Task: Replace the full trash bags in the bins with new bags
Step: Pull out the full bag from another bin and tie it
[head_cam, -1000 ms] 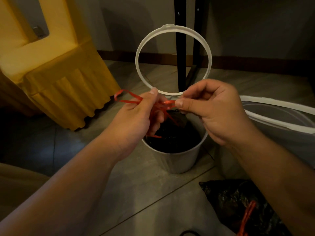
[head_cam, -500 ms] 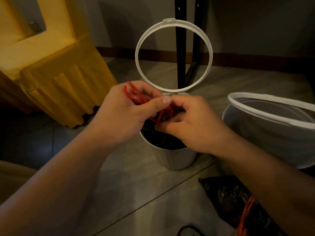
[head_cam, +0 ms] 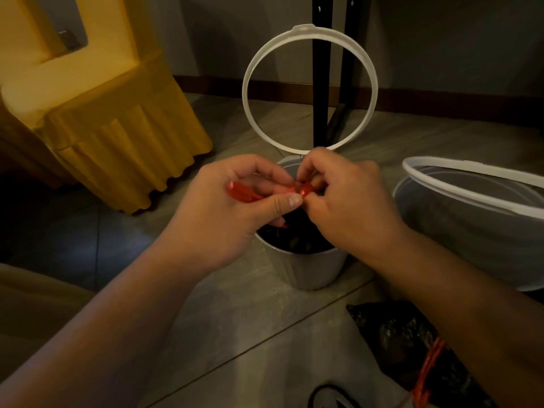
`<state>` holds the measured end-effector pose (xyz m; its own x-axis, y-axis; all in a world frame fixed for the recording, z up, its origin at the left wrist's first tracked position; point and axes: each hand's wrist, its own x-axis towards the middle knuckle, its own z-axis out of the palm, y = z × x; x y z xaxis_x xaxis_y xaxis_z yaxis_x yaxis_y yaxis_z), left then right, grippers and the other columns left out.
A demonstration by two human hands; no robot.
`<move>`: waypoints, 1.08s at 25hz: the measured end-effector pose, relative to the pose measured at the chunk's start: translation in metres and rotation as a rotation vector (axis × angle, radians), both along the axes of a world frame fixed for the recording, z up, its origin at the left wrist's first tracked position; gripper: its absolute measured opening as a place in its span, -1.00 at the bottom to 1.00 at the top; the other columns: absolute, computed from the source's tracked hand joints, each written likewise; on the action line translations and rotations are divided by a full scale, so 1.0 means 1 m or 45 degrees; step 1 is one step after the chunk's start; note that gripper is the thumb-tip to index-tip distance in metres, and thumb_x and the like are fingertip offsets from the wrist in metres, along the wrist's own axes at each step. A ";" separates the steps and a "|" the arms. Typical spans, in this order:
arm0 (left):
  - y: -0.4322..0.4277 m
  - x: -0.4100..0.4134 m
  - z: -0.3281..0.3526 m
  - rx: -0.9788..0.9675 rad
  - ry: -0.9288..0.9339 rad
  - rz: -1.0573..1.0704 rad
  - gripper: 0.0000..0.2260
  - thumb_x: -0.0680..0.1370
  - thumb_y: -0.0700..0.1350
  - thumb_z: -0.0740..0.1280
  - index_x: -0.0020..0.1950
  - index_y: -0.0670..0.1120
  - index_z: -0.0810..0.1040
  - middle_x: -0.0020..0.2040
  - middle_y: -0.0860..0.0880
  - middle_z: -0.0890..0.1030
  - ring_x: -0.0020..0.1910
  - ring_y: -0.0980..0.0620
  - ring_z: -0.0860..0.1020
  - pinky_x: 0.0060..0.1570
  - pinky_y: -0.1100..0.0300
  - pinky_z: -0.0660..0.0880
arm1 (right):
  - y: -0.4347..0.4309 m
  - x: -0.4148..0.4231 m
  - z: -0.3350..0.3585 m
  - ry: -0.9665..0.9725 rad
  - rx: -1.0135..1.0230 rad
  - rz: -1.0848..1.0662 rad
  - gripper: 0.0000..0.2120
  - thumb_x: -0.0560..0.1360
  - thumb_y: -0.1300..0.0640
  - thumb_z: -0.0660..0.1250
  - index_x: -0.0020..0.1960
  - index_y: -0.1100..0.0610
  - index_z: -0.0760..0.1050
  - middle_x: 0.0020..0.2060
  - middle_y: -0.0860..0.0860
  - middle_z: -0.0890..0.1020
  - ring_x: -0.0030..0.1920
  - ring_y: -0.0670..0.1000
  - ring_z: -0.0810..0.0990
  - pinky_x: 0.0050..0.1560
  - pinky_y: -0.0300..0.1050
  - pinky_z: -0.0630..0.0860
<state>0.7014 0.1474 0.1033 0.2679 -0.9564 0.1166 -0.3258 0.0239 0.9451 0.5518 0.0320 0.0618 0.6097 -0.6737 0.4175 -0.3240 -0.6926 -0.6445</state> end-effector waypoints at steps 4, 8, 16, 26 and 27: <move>0.001 -0.005 -0.006 0.006 0.030 0.053 -0.84 0.44 -0.22 0.53 0.00 -0.19 0.68 -0.12 -0.08 0.76 -0.15 0.01 0.74 -0.19 0.29 0.63 | -0.001 0.006 -0.002 0.063 -0.039 0.004 -0.67 0.67 -0.08 0.20 0.40 -0.11 0.48 -0.22 -0.06 0.64 -0.20 0.05 0.62 -0.16 0.13 0.61; 0.003 -0.006 -0.011 0.042 -0.082 0.160 -0.91 0.48 -0.23 0.54 -0.05 -0.09 0.71 -0.16 -0.02 0.76 -0.15 0.05 0.74 -0.13 0.25 0.65 | -0.004 0.003 -0.007 0.094 -0.198 0.042 -0.72 0.68 0.00 0.27 0.37 -0.06 0.57 -0.10 0.01 0.70 -0.11 0.04 0.64 -0.12 0.12 0.60; 0.006 -0.003 -0.014 0.062 -0.195 0.347 -0.89 0.52 -0.16 0.52 -0.02 0.04 0.75 -0.01 0.19 0.73 0.04 0.27 0.67 -0.13 0.41 0.58 | -0.017 -0.013 -0.012 -0.483 0.545 0.272 -0.86 0.57 0.07 0.43 0.13 0.02 0.64 -0.02 0.00 0.75 0.05 -0.04 0.74 0.07 -0.04 0.70; 0.035 0.024 -0.045 0.127 -0.251 0.434 -0.84 0.62 0.07 0.40 0.15 0.30 0.68 -0.04 0.17 0.76 0.03 0.17 0.73 0.12 -0.04 0.63 | -0.030 -0.015 -0.007 -0.979 1.044 -0.039 -0.85 0.55 0.28 0.39 0.10 0.15 0.61 -0.19 0.10 0.76 -0.19 0.06 0.75 -0.20 -0.15 0.63; 0.038 0.030 -0.050 0.151 -0.231 0.460 -0.88 0.60 0.11 0.41 0.11 0.29 0.69 -0.06 0.15 0.76 0.00 0.15 0.73 0.09 -0.08 0.65 | -0.030 -0.013 -0.010 -1.037 1.209 -0.061 -0.87 0.56 0.30 0.37 0.08 0.16 0.61 -0.19 0.11 0.75 -0.18 0.06 0.75 -0.20 -0.13 0.63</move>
